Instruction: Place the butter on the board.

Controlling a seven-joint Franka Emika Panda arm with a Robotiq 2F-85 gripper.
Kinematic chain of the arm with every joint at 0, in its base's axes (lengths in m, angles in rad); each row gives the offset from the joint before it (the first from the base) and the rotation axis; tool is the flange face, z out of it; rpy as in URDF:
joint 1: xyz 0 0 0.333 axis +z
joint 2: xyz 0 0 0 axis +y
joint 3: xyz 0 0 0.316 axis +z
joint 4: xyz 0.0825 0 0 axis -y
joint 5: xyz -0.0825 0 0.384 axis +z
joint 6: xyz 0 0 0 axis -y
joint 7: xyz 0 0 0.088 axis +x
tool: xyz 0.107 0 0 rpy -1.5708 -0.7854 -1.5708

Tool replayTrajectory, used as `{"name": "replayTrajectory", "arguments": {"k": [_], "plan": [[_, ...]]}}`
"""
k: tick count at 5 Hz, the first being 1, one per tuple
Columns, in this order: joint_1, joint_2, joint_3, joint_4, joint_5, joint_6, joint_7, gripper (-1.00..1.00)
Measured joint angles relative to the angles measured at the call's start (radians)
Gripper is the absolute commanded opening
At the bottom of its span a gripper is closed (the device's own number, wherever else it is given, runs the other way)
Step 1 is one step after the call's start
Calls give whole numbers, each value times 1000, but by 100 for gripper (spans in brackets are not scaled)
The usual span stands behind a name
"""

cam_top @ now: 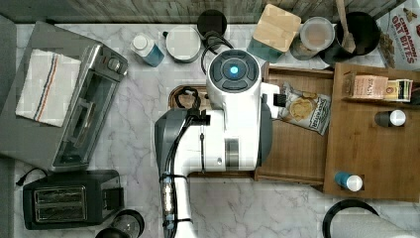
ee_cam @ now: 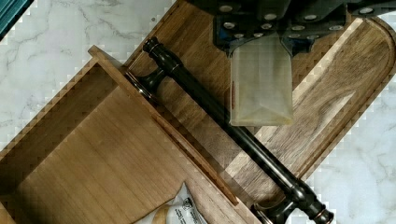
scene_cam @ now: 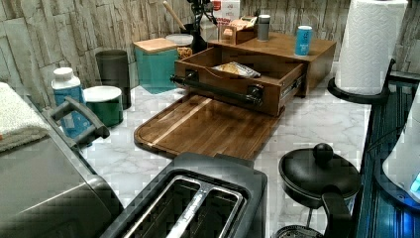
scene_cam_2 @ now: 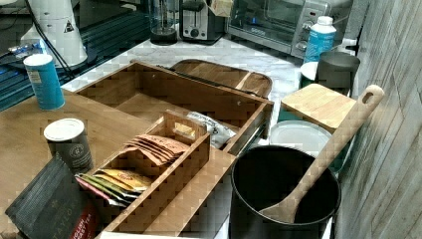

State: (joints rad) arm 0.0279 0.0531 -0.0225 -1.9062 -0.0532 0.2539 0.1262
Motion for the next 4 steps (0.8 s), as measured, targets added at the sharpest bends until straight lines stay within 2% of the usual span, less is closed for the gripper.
{"name": "replayTrajectory", "arguments": {"k": [2,4], "plan": [[1,12,2,-25,-4,10,0,-100],[10,22,2,-98,-21,157,140,-100]]}}
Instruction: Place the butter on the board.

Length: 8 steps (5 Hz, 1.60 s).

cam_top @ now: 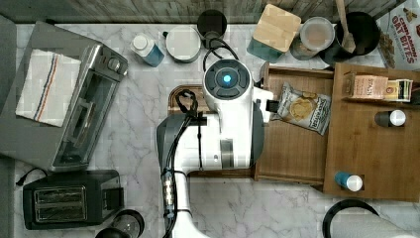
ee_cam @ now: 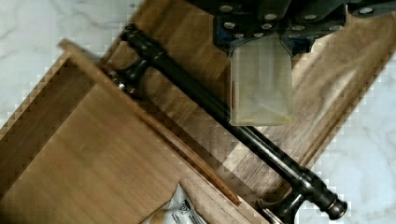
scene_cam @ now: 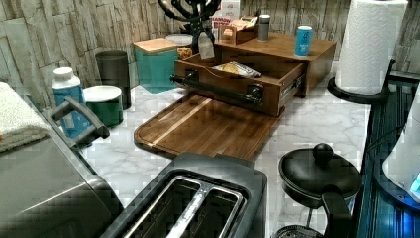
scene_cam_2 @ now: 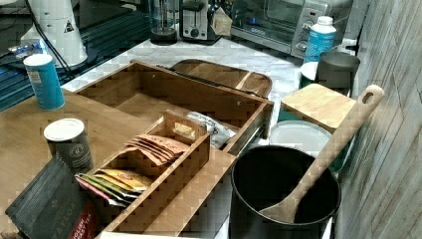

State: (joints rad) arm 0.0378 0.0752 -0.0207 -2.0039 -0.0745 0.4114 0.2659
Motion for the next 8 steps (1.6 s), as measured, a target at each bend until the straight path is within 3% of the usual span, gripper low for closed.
{"name": "replayTrajectory", "arguments": {"k": [2,5,8], "plan": [[-33,-19,115,-156,0,110,188,-100],[14,-98,156,-441,60,334,162,-100],[17,-89,159,-496,102,492,186,-100]]}}
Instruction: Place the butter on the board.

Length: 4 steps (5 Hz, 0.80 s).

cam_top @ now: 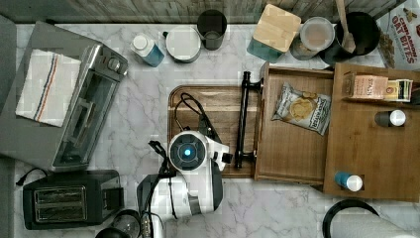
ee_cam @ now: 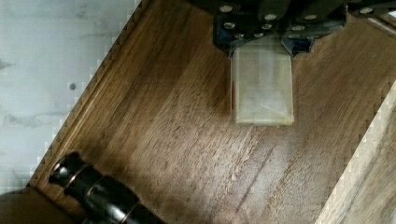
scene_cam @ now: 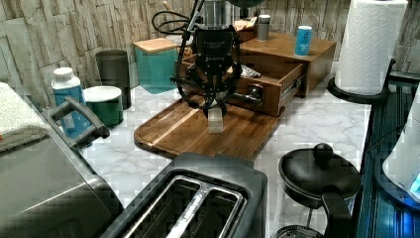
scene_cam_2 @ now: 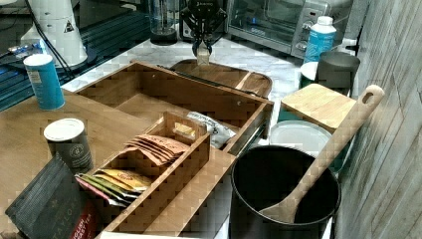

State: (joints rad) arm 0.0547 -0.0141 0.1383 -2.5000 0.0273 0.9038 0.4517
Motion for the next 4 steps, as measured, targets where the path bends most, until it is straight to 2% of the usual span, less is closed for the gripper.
{"name": "replayTrajectory", "arguments": {"k": [1,3,4], "plan": [[-1,0,0,-4,49,22,-16,-100],[17,35,-3,-4,53,67,-21,-100],[18,64,-2,-2,54,36,-21,-100]]}}
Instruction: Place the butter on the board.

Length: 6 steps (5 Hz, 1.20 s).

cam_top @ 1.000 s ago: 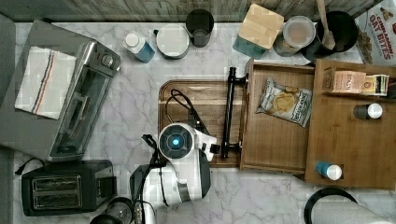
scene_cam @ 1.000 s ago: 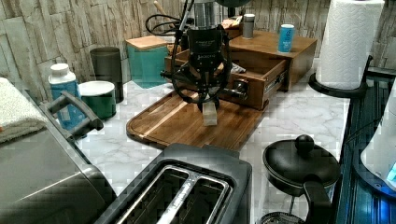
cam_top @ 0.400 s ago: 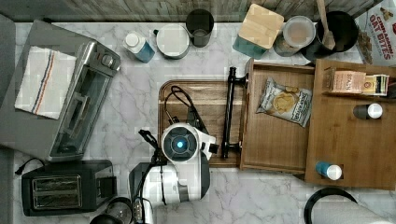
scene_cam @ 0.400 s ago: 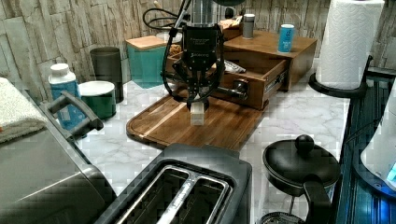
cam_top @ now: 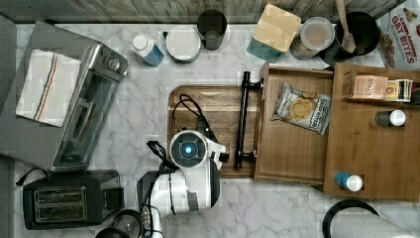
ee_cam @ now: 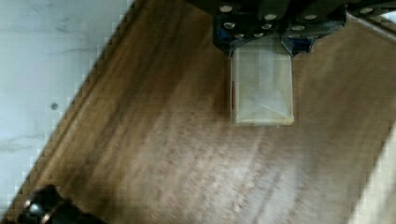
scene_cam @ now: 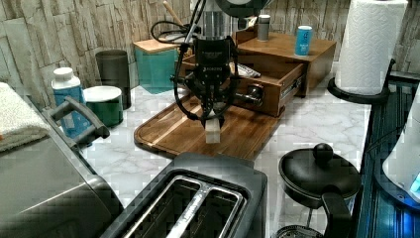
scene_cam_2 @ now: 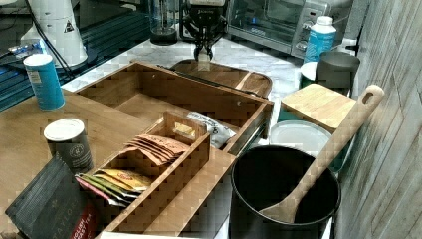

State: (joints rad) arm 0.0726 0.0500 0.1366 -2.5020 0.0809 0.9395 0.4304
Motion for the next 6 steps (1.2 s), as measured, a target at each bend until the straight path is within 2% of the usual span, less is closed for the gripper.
{"name": "replayTrajectory", "arguments": {"k": [1,2,3,5,6], "plan": [[0,33,-3,-6,0,-13,0,-100],[0,49,-4,-18,-5,35,0,100],[0,49,-4,-29,-23,51,2,100],[-1,49,1,-31,-24,-49,2,100],[-1,49,7,-33,-24,-47,11,100]]}}
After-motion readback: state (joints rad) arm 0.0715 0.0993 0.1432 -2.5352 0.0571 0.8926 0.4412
